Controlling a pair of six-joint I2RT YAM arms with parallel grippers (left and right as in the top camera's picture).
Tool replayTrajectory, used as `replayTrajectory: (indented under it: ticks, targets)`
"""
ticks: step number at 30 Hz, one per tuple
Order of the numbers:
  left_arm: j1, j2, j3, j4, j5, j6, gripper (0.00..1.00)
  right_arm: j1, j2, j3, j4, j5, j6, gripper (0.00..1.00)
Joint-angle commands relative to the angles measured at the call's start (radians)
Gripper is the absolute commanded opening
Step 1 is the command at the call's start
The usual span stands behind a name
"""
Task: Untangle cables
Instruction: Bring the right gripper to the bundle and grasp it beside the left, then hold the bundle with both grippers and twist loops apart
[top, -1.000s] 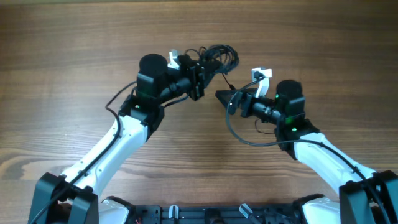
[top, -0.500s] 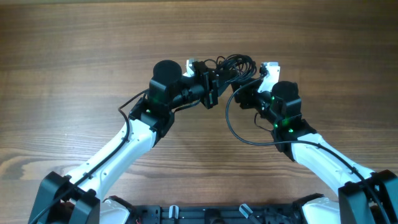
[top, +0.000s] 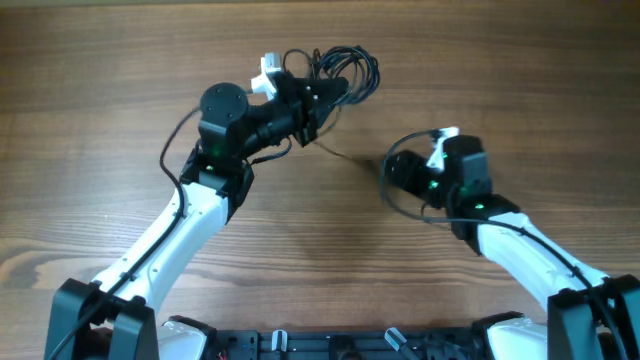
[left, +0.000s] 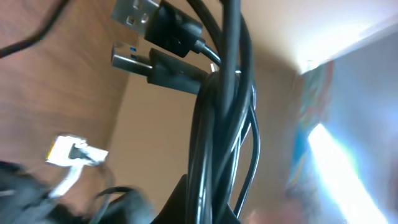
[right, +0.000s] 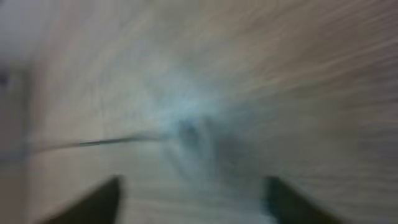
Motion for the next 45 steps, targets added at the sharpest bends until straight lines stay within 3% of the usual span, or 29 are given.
replayTrajectory:
  ticks: [1, 4, 10, 16, 20, 21, 22, 23, 24, 26, 27, 30, 32, 35, 36, 39, 42, 45]
  targets:
    - [0.007, -0.015, 0.013, -0.066, 0.202, 0.473, 0.06, -0.11, -0.004, 0.002, 0.053, -0.227, 0.039, 1.0]
    - [0.006, -0.015, 0.013, -0.224, 0.238, 0.655, 0.07, -0.196, -0.004, 0.002, 0.146, -0.49, 0.032, 1.0]
    - [-0.003, -0.015, 0.013, -0.491, 0.228, 0.876, 0.06, -0.249, -0.004, 0.002, 0.455, -0.97, 0.051, 1.0]
    - [-0.06, -0.015, 0.013, -0.526, 0.228, 1.003, 0.07, -0.201, -0.003, 0.002, 0.492, -1.012, 0.077, 1.0]
    - [-0.128, -0.014, 0.013, -0.531, 0.227, 1.098, 0.13, -0.138, -0.003, 0.002, 0.492, -1.013, 0.075, 0.97]
    - [-0.134, -0.014, 0.013, -0.531, 0.227, 1.107, 0.15, -0.131, -0.003, 0.002, 0.492, -1.012, 0.071, 0.9]
    - [-0.14, -0.014, 0.013, -0.531, 0.222, 1.112, 0.17, -0.122, -0.003, 0.002, 0.492, -1.012, 0.065, 0.7]
    - [-0.141, -0.014, 0.013, -0.533, 0.212, 1.112, 0.2, -0.12, -0.003, 0.002, 0.492, -1.012, 0.065, 0.58]
    - [-0.141, -0.014, 0.013, -0.537, 0.195, 1.112, 0.2, -0.12, -0.003, 0.002, 0.492, -1.012, 0.065, 0.34]
    - [-0.132, -0.014, 0.013, -0.544, 0.147, 1.107, 0.22, -0.121, -0.003, 0.002, 0.492, -1.006, 0.066, 0.08]
    - [-0.126, -0.014, 0.013, -0.544, 0.128, 1.095, 0.22, -0.121, -0.003, 0.002, 0.49, -0.997, 0.066, 0.04]
    - [-0.103, -0.014, 0.013, -0.545, 0.076, 1.02, 0.23, -0.123, -0.003, 0.002, 0.488, -0.954, 0.071, 0.04]
    - [-0.085, -0.014, 0.013, -0.546, 0.037, 0.943, 0.37, -0.123, -0.003, 0.002, 0.483, -0.9, 0.106, 0.04]
    - [-0.076, -0.014, 0.013, -0.546, -0.005, 0.818, 0.5, -0.123, -0.003, 0.002, 0.469, -0.801, 0.167, 0.04]
    - [-0.076, -0.014, 0.013, -0.546, -0.017, 0.775, 0.61, -0.122, -0.003, 0.002, 0.463, -0.763, 0.188, 0.04]
    - [-0.089, -0.014, 0.013, -0.547, -0.035, 0.648, 0.77, -0.122, -0.003, 0.002, 0.458, -0.649, 0.269, 0.04]
    - [-0.127, -0.014, 0.013, -0.55, -0.074, 0.564, 1.0, -0.122, -0.003, 0.002, 0.458, -0.567, 0.389, 0.04]
    - [-0.186, -0.014, 0.013, -0.569, -0.19, 0.464, 1.0, -0.122, -0.003, 0.002, 0.459, -0.529, 0.472, 0.04]
